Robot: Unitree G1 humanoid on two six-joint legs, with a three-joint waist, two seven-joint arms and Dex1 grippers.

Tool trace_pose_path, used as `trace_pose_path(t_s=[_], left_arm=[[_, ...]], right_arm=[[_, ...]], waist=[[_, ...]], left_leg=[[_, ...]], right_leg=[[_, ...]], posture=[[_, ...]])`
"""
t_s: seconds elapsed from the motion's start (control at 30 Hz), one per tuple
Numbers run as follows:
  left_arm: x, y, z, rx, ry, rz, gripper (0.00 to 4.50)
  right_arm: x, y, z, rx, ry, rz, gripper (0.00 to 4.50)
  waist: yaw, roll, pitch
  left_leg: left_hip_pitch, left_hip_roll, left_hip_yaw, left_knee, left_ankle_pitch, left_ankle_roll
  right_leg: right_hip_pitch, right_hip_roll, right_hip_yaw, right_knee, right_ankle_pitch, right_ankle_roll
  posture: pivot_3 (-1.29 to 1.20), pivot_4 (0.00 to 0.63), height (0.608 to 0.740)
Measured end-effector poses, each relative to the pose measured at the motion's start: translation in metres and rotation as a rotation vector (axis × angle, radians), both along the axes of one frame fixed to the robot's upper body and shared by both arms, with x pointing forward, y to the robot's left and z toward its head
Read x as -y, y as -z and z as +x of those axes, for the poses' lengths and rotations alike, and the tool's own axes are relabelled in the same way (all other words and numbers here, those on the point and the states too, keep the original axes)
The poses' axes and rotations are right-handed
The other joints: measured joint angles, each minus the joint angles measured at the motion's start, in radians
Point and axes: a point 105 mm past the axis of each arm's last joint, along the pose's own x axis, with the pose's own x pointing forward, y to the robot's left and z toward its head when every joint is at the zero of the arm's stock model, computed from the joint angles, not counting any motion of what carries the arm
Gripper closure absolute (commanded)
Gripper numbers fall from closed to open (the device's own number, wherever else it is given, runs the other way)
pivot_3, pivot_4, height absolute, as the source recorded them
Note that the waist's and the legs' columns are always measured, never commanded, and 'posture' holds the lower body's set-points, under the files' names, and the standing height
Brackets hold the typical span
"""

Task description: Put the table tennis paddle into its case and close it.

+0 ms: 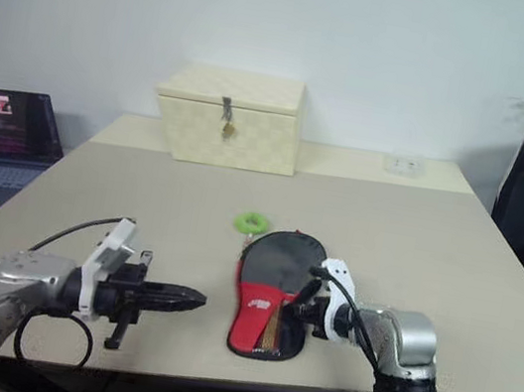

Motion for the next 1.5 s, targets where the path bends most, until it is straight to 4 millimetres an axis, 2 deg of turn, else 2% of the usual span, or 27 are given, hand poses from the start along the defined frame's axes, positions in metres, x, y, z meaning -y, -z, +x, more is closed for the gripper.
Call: trace_pose_path(t_s=[0.2,0.67,0.77,0.97,1.03,1.13,1.23,1.37,1.43,1.47,1.5], left_arm=[[0.002,-0.001,-0.001,0.003,-0.006,-0.004,4.5],[0.001,-0.002,0.004,0.007,-0.01,-0.003,4.5],[0.0,-0.002,0.005,0.014,-0.014,-0.002,4.5],[-0.001,-0.001,0.007,0.028,-0.031,0.005,4.5],[-0.002,0.0,0.007,0.029,-0.037,0.006,4.5],[-0.003,0.003,0.007,0.025,-0.056,0.006,4.5],[-0.004,0.004,0.007,0.021,-0.067,0.006,4.5],[-0.007,0.004,0.014,0.02,-0.109,0.006,4.5],[-0.013,0.004,0.024,0.025,-0.168,0.016,4.5],[-0.017,0.005,0.03,0.03,-0.205,0.023,4.5],[-0.02,0.005,0.034,0.036,-0.233,0.03,4.31]], right_arm=[[0.005,0.001,-0.007,-0.017,0.018,0.0,4.46],[0.005,0.006,-0.008,-0.035,0.059,0.022,4.46],[0.006,0.007,-0.006,-0.032,0.092,0.019,3.74],[0.01,-0.002,-0.004,0.034,0.126,-0.022,1.73],[0.017,-0.008,-0.005,0.101,0.108,-0.088,1.05],[0.022,-0.029,-0.012,0.23,0.002,-0.153,0.03],[0.023,-0.051,-0.016,0.338,-0.127,-0.185,0.03],[-0.004,-0.087,-0.003,0.436,-0.175,0.034,0.03],[-0.018,-0.09,0.003,0.44,-0.187,0.109,0.03],[-0.023,-0.085,0.005,0.424,-0.19,0.119,0.03],[-0.027,-0.08,0.008,0.411,-0.184,0.121,0.0]], waist=[[0.001,0.0,0.0],[0.003,0.0,0.0],[0.002,-0.001,0.0],[0.005,-0.001,0.0],[0.006,-0.001,0.0],[0.006,-0.001,0.0],[0.006,-0.001,0.0],[0.0,-0.002,0.0],[0.002,-0.002,0.0],[0.003,-0.002,0.0],[0.005,-0.002,0.0]], left_leg=[[0.0,0.0,0.001,0.0,0.0,0.0],[0.0,0.0,0.002,0.0,0.0,0.0],[0.0,0.0,0.002,0.0,0.0,0.0],[0.0,0.0,0.002,0.0,0.0,0.0],[-0.001,0.0,0.002,0.0,0.0,0.0],[-0.001,0.0,0.003,-0.002,0.0,0.0],[-0.001,0.0,0.003,-0.002,0.0,0.0],[0.0,0.001,0.003,-0.002,0.0,0.0],[0.0,0.001,0.002,-0.002,0.0,0.0],[-0.001,0.002,0.002,-0.002,0.0,0.0],[-0.001,0.001,0.003,-0.002,0.0,0.0]], right_leg=[[0.0,0.0,0.0,-0.001,0.0,0.001],[0.0,0.0,0.001,-0.001,0.0,0.001],[0.0,0.0,0.001,-0.001,0.0,0.001],[0.0,0.0,0.001,-0.002,0.0,0.001],[0.0,0.0,0.001,-0.004,0.0,0.001],[0.0,0.0,0.001,-0.007,0.0,0.001],[0.0,0.0,0.001,-0.008,0.0,0.001],[0.0,0.003,0.002,-0.007,0.0,0.001],[0.001,0.003,0.001,-0.007,0.0,0.001],[0.001,0.003,0.001,-0.007,0.0,0.001],[0.0,0.002,0.001,-0.008,0.0,0.001]], posture=[[0.0,0.15,0.74],[0.0,0.15,0.74],[0.0,0.15,0.74],[0.0,0.15,0.74],[0.0,0.15,0.74],[0.0,0.15,0.74],[0.0,0.15,0.74],[0.0,0.15,0.74],[0.0,0.15,0.74],[0.0,0.15,0.74],[0.0,0.15,0.74]])
